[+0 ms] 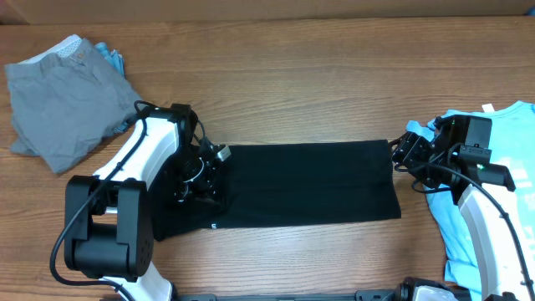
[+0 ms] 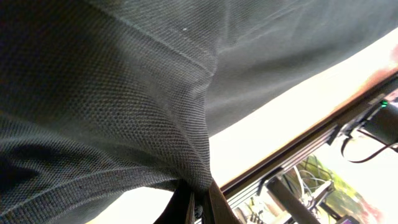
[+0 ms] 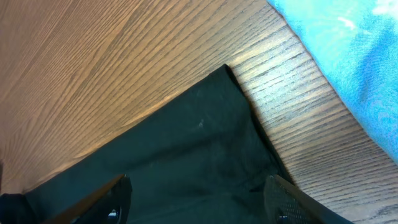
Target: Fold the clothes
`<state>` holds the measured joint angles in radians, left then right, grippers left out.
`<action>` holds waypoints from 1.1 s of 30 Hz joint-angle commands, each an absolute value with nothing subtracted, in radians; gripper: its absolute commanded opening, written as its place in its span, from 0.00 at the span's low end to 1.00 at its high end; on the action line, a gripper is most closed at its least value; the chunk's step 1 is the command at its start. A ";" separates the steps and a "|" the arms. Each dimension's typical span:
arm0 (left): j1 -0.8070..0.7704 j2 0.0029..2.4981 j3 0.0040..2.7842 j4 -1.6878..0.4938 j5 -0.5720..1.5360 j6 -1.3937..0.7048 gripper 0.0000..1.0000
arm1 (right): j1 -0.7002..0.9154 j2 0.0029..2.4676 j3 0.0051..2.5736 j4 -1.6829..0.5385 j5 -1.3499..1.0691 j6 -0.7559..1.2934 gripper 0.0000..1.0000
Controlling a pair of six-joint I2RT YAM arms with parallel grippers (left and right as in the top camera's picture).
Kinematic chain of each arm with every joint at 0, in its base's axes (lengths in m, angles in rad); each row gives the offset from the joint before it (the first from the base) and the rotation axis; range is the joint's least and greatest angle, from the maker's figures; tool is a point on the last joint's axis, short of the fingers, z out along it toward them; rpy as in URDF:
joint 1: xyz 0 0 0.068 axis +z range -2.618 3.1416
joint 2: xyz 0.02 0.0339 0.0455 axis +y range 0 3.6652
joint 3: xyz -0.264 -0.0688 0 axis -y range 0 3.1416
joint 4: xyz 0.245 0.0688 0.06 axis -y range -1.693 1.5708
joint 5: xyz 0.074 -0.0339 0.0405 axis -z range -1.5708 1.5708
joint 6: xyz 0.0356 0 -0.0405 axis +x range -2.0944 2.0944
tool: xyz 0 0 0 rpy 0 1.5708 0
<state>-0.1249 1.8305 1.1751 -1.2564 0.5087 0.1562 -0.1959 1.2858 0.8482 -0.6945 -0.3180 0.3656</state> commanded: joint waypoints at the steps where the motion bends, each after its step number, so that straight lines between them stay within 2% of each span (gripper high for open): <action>1: -0.132 1.804 1.197 -1.254 0.575 0.149 0.04 | -0.197 1.280 0.873 -0.690 -0.327 0.363 0.72; 4: -0.131 1.804 1.197 -1.246 0.578 0.149 0.10 | -0.197 1.280 0.873 -0.687 -0.327 0.363 0.72; 11: -0.132 1.804 1.197 -1.241 0.667 0.149 0.14 | -0.197 1.280 0.873 -0.686 -0.327 0.363 0.72; 20: -0.132 1.804 1.197 -1.228 0.684 0.141 0.13 | -0.198 1.281 0.872 -0.683 -0.307 0.360 0.73; 22: -0.133 1.804 1.197 -1.213 0.681 0.141 0.12 | -0.198 1.281 0.872 -0.683 -0.305 0.360 0.76; 33: -0.151 1.804 1.197 -1.094 0.670 0.098 0.11 | -0.198 1.281 0.872 -0.684 -0.305 0.360 0.77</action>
